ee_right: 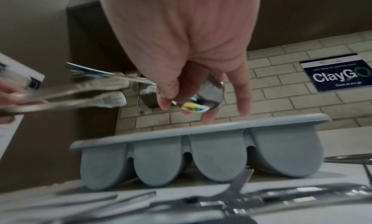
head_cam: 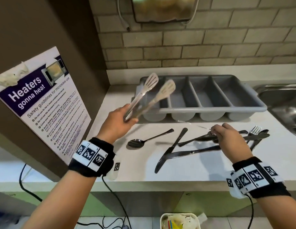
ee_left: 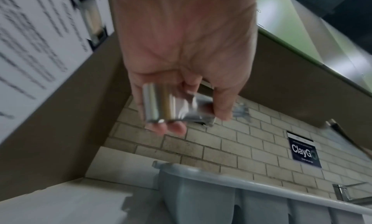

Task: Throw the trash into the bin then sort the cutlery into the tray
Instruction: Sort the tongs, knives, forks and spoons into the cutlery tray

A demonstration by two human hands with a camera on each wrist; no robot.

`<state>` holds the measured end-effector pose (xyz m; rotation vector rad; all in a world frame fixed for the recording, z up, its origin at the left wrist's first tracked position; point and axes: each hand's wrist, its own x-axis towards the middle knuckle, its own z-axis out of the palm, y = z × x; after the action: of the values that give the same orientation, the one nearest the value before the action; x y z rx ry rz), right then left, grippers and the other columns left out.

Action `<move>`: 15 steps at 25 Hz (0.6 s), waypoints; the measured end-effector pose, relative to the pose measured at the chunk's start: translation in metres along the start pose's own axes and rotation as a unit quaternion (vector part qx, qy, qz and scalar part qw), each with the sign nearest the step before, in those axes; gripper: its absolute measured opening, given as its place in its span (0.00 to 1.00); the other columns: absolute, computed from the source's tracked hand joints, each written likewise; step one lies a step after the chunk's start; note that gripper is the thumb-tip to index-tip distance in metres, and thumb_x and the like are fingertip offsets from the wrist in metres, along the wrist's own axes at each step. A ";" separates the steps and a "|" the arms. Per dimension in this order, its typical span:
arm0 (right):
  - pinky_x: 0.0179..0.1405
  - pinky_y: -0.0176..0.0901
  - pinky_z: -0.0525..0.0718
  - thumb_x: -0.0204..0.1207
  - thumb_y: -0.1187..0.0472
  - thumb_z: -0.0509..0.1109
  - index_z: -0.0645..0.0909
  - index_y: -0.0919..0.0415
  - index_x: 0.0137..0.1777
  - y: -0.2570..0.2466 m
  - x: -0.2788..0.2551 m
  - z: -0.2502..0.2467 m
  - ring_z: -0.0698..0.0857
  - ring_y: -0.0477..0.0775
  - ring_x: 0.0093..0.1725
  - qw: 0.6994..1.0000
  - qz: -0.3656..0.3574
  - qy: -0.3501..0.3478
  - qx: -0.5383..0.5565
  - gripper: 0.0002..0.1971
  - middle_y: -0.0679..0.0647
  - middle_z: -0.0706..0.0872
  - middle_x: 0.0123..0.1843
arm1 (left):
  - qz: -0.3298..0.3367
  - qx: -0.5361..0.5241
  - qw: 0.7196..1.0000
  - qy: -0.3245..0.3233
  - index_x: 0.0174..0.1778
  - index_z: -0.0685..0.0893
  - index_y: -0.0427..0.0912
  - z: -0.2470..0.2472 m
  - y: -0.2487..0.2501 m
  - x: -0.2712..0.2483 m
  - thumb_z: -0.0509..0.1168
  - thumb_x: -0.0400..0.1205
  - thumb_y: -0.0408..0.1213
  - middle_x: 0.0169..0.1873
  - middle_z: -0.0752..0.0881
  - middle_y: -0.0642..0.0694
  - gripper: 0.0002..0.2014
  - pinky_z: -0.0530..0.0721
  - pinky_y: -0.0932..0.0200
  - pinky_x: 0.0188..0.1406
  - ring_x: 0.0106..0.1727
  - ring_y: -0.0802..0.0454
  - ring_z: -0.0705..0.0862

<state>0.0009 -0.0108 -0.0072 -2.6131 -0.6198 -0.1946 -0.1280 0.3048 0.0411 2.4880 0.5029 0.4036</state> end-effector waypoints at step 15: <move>0.30 0.53 0.80 0.76 0.78 0.55 0.68 0.55 0.49 0.000 0.023 -0.043 0.74 0.53 0.23 0.963 0.046 0.001 0.265 0.15 0.63 0.81 0.33 | -0.117 0.227 0.959 -0.124 0.57 0.84 0.31 0.090 0.074 0.132 0.63 0.80 0.44 0.58 0.88 0.34 0.19 0.84 0.50 0.55 0.59 0.36 0.86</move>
<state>0.0201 -0.0211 0.0363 -2.1154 -0.4696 0.0018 0.0431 0.2625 0.0356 2.8112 0.8503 -0.1366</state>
